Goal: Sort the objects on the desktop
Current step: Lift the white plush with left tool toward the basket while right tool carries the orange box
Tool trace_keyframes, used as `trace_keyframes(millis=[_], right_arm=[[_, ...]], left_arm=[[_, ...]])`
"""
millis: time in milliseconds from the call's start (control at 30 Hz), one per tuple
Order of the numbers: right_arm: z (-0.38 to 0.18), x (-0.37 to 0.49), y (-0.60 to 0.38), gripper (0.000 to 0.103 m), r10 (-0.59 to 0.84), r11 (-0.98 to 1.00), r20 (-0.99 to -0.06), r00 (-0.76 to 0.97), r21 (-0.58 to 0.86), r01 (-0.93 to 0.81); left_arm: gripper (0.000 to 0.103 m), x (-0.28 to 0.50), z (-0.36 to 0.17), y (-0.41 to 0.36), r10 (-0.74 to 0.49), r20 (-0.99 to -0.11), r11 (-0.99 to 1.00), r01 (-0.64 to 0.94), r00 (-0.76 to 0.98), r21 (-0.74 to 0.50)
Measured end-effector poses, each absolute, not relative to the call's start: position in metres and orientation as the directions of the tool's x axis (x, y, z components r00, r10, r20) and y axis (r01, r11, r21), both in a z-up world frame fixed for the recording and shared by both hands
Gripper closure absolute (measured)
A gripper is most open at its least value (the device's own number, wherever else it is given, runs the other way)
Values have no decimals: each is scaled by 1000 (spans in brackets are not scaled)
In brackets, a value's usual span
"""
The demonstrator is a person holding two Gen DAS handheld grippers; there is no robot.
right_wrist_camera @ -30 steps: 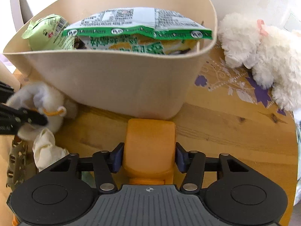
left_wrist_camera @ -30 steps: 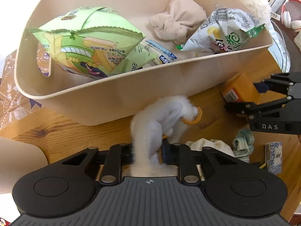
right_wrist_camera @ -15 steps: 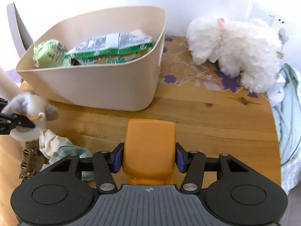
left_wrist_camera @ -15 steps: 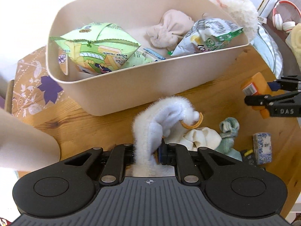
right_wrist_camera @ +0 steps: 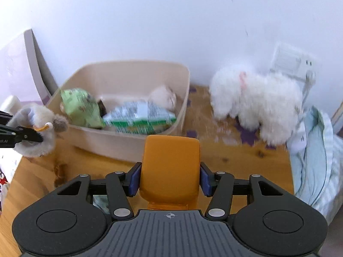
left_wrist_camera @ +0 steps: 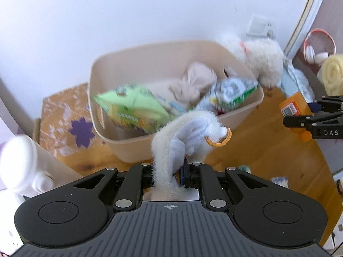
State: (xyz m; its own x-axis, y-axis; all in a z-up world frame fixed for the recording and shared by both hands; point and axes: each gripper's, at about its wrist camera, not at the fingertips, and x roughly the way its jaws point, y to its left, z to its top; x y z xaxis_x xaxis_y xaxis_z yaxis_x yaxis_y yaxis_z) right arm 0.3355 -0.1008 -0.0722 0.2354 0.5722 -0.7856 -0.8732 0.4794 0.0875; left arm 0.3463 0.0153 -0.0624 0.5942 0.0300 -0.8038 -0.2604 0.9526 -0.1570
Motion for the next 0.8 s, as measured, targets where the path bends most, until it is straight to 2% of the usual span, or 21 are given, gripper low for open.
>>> trace_keyframes(millis=[433,567,700,800], right_arm=[[-28,353,-27,52,637,455,-722,271,69,-888],[-32,358,2,52,633,453,-725,273,60,-890],[-45,359,26,52,615,447,-741,272,43,-893],[-56,358,43,52,602,445,-754,262,44,-895]], left_arm=[[89,375,-16,54,168,-735,915,-381,657,-131],[89,390,-17,66,209,-728,889,-437,653,-138],[89,405,-24,76,215,-723,844,-497,657,-201],[89,419,-31,77,240,-728,829,-525,642,-190]])
